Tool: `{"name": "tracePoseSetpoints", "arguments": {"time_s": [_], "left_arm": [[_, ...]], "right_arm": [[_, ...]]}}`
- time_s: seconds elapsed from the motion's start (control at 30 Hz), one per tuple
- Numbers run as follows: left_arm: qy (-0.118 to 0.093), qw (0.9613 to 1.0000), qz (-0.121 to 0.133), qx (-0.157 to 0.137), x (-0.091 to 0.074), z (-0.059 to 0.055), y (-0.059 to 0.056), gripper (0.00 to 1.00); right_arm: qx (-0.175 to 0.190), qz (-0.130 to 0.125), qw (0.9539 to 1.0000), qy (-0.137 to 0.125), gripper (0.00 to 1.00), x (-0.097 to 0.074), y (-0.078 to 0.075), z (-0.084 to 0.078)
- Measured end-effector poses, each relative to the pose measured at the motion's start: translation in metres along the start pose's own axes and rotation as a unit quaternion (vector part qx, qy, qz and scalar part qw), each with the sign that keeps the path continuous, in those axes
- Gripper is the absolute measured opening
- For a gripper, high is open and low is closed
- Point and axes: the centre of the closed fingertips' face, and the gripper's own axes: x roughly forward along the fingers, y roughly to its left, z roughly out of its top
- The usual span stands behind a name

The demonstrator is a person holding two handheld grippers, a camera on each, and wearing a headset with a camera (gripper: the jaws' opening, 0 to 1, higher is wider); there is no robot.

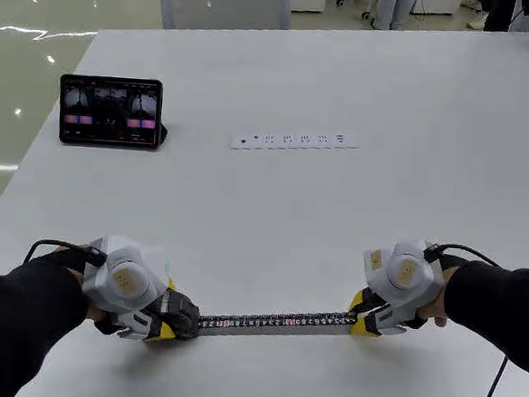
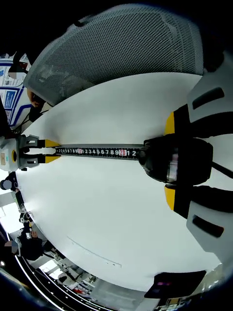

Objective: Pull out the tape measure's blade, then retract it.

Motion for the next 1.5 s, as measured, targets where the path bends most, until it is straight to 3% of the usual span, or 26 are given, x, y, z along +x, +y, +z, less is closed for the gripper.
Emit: {"name": "tracePoseSetpoints", "arguments": {"time_s": [0.4, 0.5, 0.57, 0.87, 1.1, 1.37, 1.5], "left_arm": [[0.002, 1.0000, -0.007, -0.002, -0.001, 0.000, 0.001, 0.32], [0.002, 1.0000, -0.008, -0.004, -0.001, 0.000, 0.001, 0.32], [0.002, 1.0000, -0.008, -0.004, -0.001, 0.000, 0.001, 0.32], [0.006, 0.9999, 0.009, -0.002, 0.002, -0.001, 0.002, 0.34], [0.011, 0.9999, -0.002, -0.004, -0.004, -0.003, 0.004, 0.34], [0.011, 0.9999, -0.006, -0.009, -0.016, -0.003, 0.009, 0.39], [0.004, 0.9998, -0.006, -0.016, -0.022, -0.002, 0.009, 0.44]], "right_arm": [[0.005, 0.003, 0.9999, 0.013, 0.12, 0.000, -0.001, 0.000], [0.024, -0.007, 0.9995, 0.020, 0.12, 0.000, -0.001, 0.001], [0.009, -0.010, 0.9995, 0.029, 0.12, 0.001, 0.000, 0.001], [0.024, -0.017, 0.9987, 0.042, 0.12, 0.001, -0.001, 0.001], [0.017, 0.002, 0.9996, 0.024, 0.13, 0.000, 0.001, 0.000], [-0.021, 0.003, 0.9989, 0.043, 0.19, -0.005, 0.001, 0.008], [-0.005, -0.017, 0.9992, 0.035, 0.26, -0.009, -0.005, 0.014]]}}
